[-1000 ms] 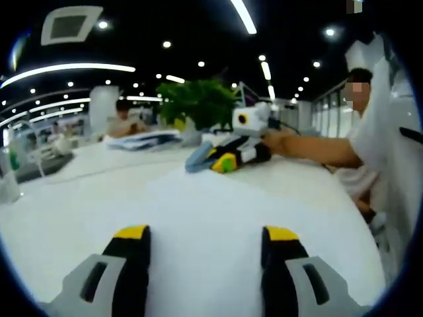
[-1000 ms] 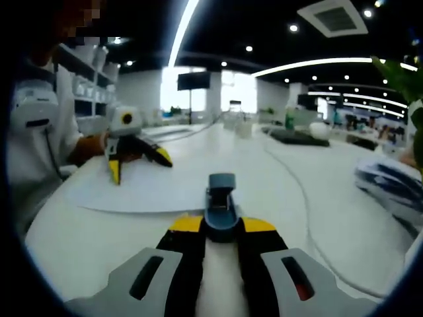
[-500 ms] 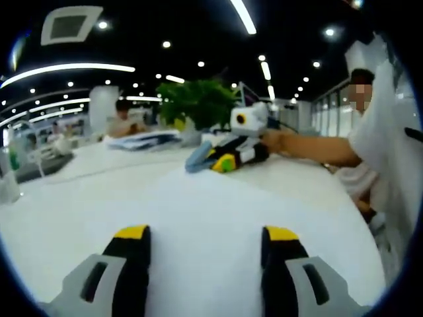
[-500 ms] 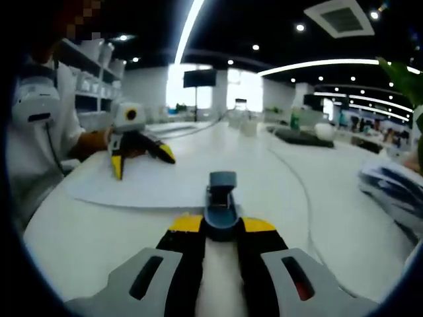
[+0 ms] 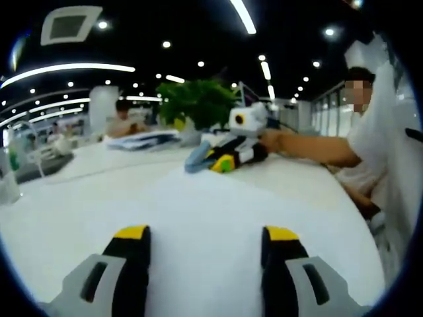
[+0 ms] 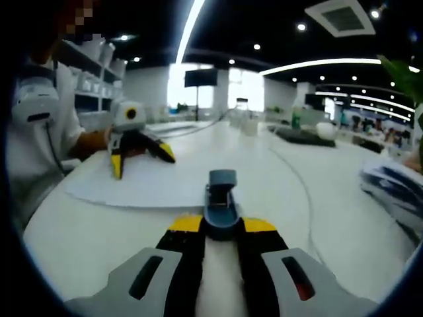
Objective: Pick up the paper insert the paper into the punch align the paper edges press the punch to punch holes
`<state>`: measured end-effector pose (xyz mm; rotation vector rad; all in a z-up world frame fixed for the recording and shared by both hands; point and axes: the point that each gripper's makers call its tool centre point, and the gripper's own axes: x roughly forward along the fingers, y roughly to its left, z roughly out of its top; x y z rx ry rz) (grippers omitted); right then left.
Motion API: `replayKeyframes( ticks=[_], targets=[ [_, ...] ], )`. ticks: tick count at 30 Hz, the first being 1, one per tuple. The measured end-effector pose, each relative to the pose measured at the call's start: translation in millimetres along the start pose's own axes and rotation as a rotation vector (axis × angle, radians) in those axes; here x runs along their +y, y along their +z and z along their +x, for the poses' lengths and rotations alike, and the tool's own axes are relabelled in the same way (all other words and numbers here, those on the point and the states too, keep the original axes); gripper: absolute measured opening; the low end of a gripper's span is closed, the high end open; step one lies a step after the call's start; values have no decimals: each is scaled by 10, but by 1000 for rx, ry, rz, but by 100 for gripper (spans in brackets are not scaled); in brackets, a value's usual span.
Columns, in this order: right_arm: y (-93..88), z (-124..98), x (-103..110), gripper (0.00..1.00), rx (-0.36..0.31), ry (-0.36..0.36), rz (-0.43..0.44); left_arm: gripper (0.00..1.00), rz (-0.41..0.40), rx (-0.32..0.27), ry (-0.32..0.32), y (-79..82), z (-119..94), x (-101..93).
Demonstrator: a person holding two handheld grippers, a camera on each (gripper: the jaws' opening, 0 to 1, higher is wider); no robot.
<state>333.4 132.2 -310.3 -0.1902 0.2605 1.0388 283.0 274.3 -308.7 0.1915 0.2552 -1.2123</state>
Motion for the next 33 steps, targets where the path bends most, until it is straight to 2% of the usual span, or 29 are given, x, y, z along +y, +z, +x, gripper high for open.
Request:
replayKeyframes(
  ticks=[6,11,15,17,20,22,23,26,30,32,33],
  targets=[
    [-4,-18,-40,29,5,-41,3,71,24,-6,-31,23,8,-64],
    [-16,-65,-2,30,6,-83,8,73,-14,-51,-55,122,-13,-80],
    [-26,-155,-15,30,-1,-174,31,73,-104,-129,-69,309,-90,-53],
    [10,-227,24,30,-30,-219,48,73,-104,-139,-70,376,-93,5],
    [18,-288,58,30,-41,-263,54,72,-50,-136,-52,471,-27,97],
    [51,-360,69,29,-61,-334,60,72,7,-136,-71,614,151,178],
    [80,-394,56,29,-76,-374,68,70,30,-154,-90,684,221,192],
    [158,-464,-4,28,-114,-456,88,62,-12,-176,-177,816,435,191],
    [184,-526,-110,28,-132,-552,108,60,22,-159,-240,896,780,237],
    [160,-571,-228,27,-137,-638,162,58,27,-158,-281,950,919,246],
    [164,-583,-261,27,-137,-662,159,57,29,-164,-301,980,972,249]
  ],
)
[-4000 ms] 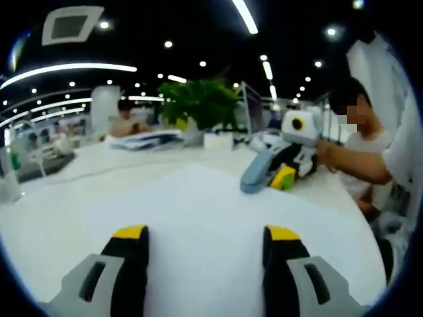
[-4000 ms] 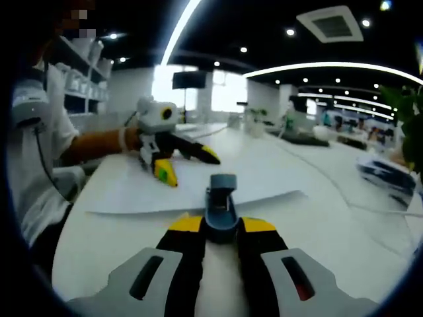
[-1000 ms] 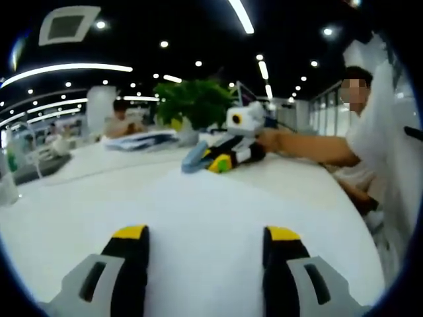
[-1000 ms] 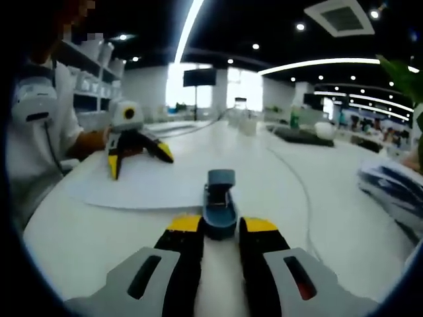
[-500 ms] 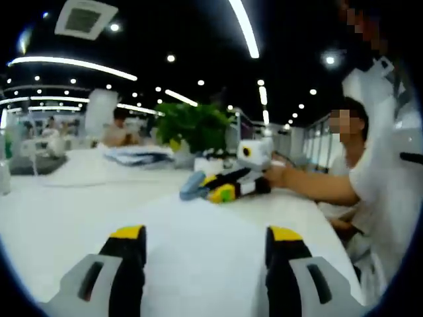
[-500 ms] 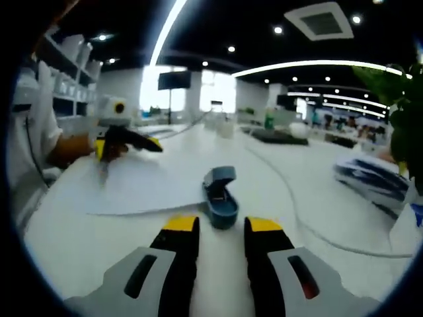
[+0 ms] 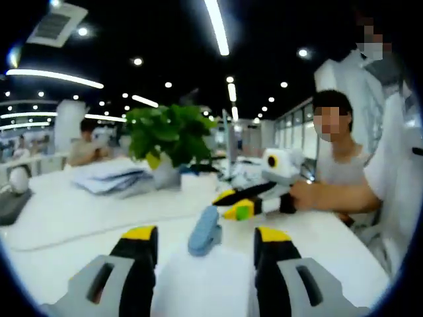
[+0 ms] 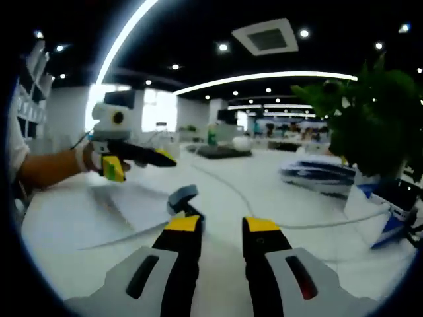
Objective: Pick up the paper insert the paper into the punch align the paper edges press the punch to punch holes
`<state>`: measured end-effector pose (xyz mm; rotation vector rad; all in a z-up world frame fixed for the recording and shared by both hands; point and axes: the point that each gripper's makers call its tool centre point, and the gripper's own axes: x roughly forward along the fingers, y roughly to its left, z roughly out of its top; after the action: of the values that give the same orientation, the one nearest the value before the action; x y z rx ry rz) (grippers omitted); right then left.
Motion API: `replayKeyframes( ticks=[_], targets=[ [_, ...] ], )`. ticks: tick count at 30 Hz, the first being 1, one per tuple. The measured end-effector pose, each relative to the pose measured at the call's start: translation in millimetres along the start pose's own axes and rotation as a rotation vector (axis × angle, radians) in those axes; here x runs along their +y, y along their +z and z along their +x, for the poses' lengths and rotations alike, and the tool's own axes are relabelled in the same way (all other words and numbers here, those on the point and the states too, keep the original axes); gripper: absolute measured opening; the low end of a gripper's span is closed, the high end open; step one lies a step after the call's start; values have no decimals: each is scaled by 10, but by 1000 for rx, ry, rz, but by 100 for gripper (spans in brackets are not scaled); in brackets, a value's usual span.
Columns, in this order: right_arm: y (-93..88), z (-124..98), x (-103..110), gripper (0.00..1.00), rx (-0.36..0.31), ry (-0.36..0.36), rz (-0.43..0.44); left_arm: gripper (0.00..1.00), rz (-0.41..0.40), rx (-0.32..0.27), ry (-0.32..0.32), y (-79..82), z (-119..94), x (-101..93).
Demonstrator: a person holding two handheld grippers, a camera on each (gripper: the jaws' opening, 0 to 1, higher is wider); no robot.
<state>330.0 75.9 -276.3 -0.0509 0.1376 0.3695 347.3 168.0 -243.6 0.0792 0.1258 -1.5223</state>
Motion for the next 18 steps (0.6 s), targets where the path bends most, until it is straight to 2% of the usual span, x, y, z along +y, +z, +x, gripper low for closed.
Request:
replayKeyframes(
  ticks=[5,7,9,12,14,16,18],
  targets=[
    [-25,34,-188,27,30,-183,-5,53,-2,-22,-46,48,212,91],
    [-20,87,-130,27,33,-191,7,50,-2,-32,-129,44,322,-74],
    [-55,96,-115,27,60,-208,-32,50,6,-23,-204,11,391,-224],
    [-81,55,-171,27,75,-285,-28,49,22,15,-253,-116,462,-292],
    [-53,37,-159,27,53,-302,13,49,29,22,-245,-181,485,-249],
    [-85,39,-107,27,71,-300,-6,47,25,27,-235,-255,487,-182],
    [-128,47,-99,27,103,-315,-33,44,32,26,-227,-257,470,-165]
  ],
)
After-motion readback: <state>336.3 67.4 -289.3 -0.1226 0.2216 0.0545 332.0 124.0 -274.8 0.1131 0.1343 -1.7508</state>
